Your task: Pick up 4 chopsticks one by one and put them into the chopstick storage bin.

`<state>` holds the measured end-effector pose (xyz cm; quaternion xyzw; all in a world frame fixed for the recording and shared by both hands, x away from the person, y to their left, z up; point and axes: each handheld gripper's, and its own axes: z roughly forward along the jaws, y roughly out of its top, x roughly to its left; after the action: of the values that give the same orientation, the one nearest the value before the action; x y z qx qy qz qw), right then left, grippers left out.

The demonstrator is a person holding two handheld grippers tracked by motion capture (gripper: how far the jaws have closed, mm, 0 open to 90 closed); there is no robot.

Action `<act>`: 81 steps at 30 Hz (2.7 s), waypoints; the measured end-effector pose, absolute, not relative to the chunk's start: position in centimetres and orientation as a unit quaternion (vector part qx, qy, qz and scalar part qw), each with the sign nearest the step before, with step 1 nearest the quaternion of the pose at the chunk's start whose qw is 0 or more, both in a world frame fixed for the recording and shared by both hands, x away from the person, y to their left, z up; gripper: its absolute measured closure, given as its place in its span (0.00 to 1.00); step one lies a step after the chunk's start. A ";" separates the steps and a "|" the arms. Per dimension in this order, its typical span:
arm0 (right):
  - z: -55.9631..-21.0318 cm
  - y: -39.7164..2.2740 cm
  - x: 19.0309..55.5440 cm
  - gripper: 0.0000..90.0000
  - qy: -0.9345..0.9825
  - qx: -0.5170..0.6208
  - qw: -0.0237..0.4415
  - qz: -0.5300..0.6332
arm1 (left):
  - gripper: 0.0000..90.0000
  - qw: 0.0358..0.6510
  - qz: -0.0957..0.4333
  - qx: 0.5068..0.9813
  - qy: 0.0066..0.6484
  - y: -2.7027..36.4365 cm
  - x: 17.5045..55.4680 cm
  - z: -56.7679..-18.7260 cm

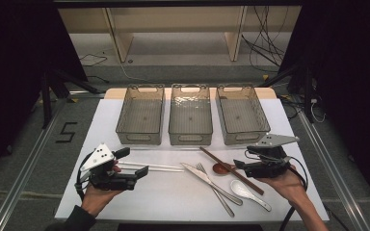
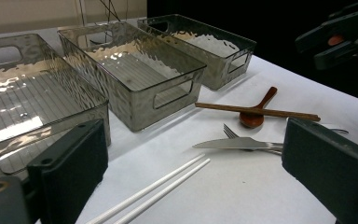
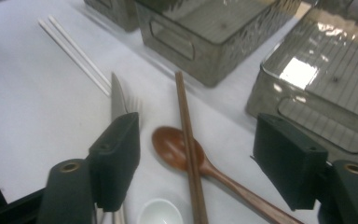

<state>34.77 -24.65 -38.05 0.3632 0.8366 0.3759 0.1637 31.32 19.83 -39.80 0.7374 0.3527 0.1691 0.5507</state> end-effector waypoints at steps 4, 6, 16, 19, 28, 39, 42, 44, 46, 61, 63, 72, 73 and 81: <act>-39.0 -25.2 35.5 0.40 0.850 0.372 0.148 0.342 | 0.07 0.551 0.169 0.738 0.352 19.8 31.3 -39.8; -39.6 -25.4 35.8 0.43 0.858 0.372 0.141 0.324 | 0.07 0.551 0.169 0.738 0.352 19.8 31.3 -39.8; -42.3 -25.4 37.3 0.53 0.885 0.378 0.111 0.247 | 0.07 0.551 0.169 0.739 0.350 19.8 31.3 -39.7; -42.8 -25.3 37.8 0.53 0.890 0.380 0.098 0.233 | 0.07 0.551 0.168 0.739 0.350 19.8 31.3 -39.7; -43.8 -25.2 38.3 0.65 0.900 0.371 0.078 0.216 | 0.07 0.552 0.168 0.738 0.348 19.7 31.3 -39.7; -44.5 -24.6 38.6 0.77 0.912 0.355 0.063 0.198 | 0.07 0.552 0.169 0.739 0.348 19.6 31.3 -39.7; -44.7 -24.4 38.7 0.80 0.915 0.350 0.064 0.190 | 0.07 0.551 0.169 0.739 0.348 19.7 31.3 -39.7; -44.8 -24.3 38.7 0.81 0.915 0.350 0.061 0.189 | 0.07 0.551 0.168 0.739 0.348 19.6 31.3 -39.7; -44.9 -24.2 38.8 0.84 0.917 0.347 0.061 0.187 | 0.07 0.551 0.169 0.740 0.347 19.6 31.3 -39.7; -45.6 -23.7 39.4 0.93 0.923 0.345 0.052 0.164 | 0.07 0.552 0.166 0.739 0.347 19.6 31.3 -39.7; -45.5 -23.7 39.4 0.94 0.922 0.346 0.052 0.164 | 0.07 0.553 0.166 0.739 0.347 19.6 31.3 -39.7; -44.2 -24.0 38.9 0.95 0.919 0.337 0.070 0.192 | 0.07 0.552 0.168 0.740 0.347 19.7 31.3 -39.7; -44.0 -24.0 38.8 0.95 0.919 0.334 0.073 0.195 | 0.07 0.551 0.167 0.740 0.347 19.7 31.3 -39.7; -42.9 -23.6 38.4 0.95 0.916 0.327 0.091 0.216 | 0.07 0.549 0.166 0.742 0.346 19.6 31.4 -39.7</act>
<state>38.43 -23.59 -42.89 0.3270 0.9156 0.2155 0.0912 31.36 19.65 -39.73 0.7424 0.3457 0.1659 0.5494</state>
